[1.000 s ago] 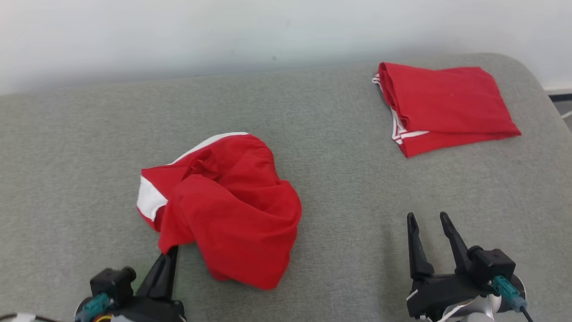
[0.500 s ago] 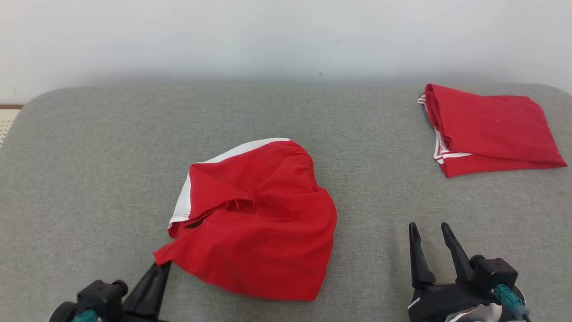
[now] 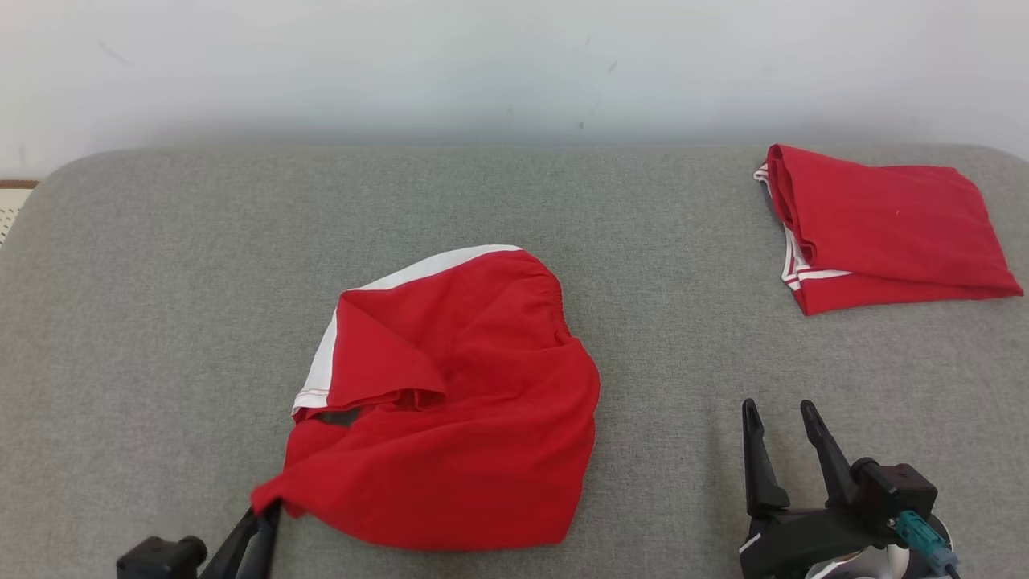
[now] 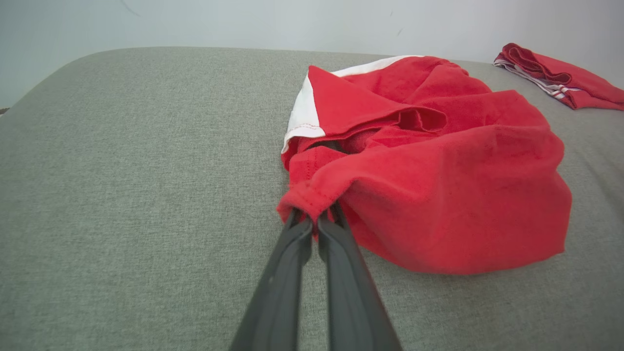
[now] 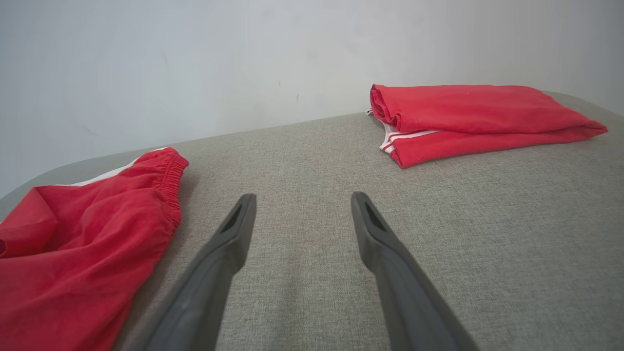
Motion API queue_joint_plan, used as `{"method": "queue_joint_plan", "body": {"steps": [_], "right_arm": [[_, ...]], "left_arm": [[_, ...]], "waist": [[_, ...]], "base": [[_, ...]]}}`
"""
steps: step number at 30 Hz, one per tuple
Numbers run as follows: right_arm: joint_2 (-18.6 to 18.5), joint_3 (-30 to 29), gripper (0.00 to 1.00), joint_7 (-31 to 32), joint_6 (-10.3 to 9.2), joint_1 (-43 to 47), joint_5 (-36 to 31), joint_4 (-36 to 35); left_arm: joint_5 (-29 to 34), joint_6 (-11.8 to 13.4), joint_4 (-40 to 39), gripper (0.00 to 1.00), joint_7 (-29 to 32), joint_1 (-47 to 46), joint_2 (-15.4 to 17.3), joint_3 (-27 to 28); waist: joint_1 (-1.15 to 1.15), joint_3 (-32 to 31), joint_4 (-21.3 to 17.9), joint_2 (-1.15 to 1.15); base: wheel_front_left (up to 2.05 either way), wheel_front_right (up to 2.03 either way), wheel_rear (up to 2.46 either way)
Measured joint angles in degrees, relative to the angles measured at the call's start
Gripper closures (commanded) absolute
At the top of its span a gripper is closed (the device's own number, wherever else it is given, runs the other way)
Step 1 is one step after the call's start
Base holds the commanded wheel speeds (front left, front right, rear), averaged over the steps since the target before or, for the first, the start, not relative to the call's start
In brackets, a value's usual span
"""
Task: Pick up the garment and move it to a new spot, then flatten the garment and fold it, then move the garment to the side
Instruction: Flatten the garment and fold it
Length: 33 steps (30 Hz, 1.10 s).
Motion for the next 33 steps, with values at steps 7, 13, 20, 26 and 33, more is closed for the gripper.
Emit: {"method": "queue_joint_plan", "body": {"steps": [7,13,20,26,33], "right_arm": [[0.00,-0.85,0.00,0.00,0.00,0.01,-0.44,-0.11],[0.01,-1.07,0.00,0.00,0.00,0.02,-1.00,0.11],[0.01,-0.92,0.00,0.00,0.00,0.04,-1.51,0.40],[0.01,0.46,0.00,0.07,0.00,0.08,-1.51,1.04],[0.02,5.93,0.00,2.31,0.00,-3.14,2.32,4.24]], "left_arm": [[-1.67,0.89,2.93,0.00,-4.61,1.61,-3.27,0.26],[-2.61,2.72,4.54,0.00,-8.49,4.65,-4.74,2.05],[-1.80,3.94,2.65,0.00,-13.92,4.77,-5.09,4.47],[0.07,4.01,0.76,0.00,-15.25,3.10,-6.79,6.39],[2.46,2.08,0.59,0.00,-15.41,1.49,-10.50,9.35]], "waist": [[0.00,0.27,0.86,0.00],[0.00,-0.25,1.98,0.00],[0.00,-1.25,2.78,0.00],[0.00,-2.17,3.30,0.00],[0.00,-3.35,4.06,0.00]], "base": [[0.00,0.00,0.00],[0.00,0.00,0.00],[0.00,0.00,0.00],[0.00,0.00,0.00],[0.00,0.00,0.00]]}}
